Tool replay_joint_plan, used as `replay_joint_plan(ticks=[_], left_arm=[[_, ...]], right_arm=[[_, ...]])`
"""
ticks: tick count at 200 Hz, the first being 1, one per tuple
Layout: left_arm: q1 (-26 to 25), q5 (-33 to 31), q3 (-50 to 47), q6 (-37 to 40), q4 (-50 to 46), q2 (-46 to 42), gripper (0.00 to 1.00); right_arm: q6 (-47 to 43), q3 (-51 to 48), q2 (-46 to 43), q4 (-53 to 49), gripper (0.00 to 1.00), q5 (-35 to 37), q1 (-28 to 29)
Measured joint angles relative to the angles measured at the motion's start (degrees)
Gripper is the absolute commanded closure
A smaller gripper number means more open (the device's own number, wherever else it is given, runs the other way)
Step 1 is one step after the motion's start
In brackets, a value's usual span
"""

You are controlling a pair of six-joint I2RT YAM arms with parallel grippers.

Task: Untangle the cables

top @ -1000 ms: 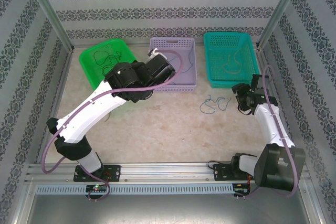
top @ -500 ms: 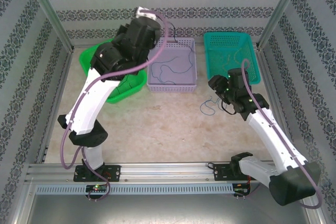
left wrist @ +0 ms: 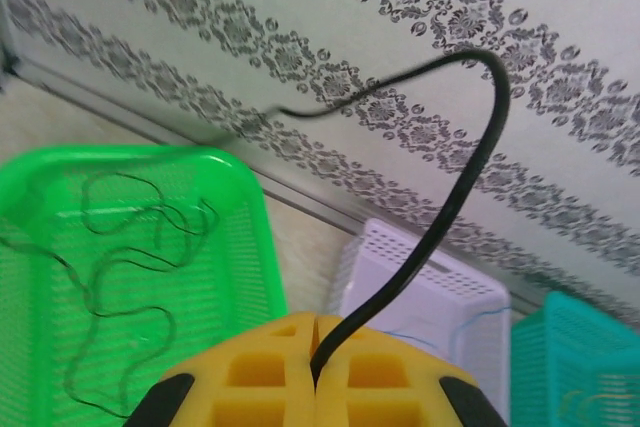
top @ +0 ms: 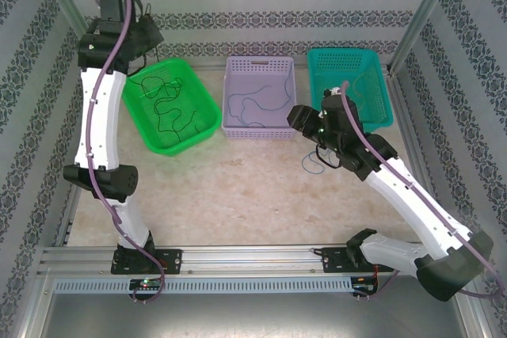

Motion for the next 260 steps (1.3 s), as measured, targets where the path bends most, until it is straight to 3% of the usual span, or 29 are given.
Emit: replay_joint_plan(ticks=[38,74,124,205,260], left_arm=[[6.01,10.56,-4.76,-5.09,5.70,0.39,1.00],[8.57,16.20,-14.97,-6.97,10.19,0.39,1.00],[8.70,17.38,-35.10,-9.01,15.96,-2.54,1.00],[15.04,3.39,-38.40,-11.69,16.02,-16.28,1.00],[15.28,15.37,-46.01,-14.12,24.39,-11.21,1.00]], right_arm=[[0.00,0.00,1.51,0.17,0.42,-0.81,1.64],[0.00,0.00,1.77,0.15,0.42,-1.38,1.64],[-0.02,-0.04,1.77,0.13,0.42,-1.81,1.64],[-0.02,-0.26,1.90,0.13,0.42,-2.27,1.64],[-0.02,-0.26,3.23,0.13,0.42,-3.32,1.64]])
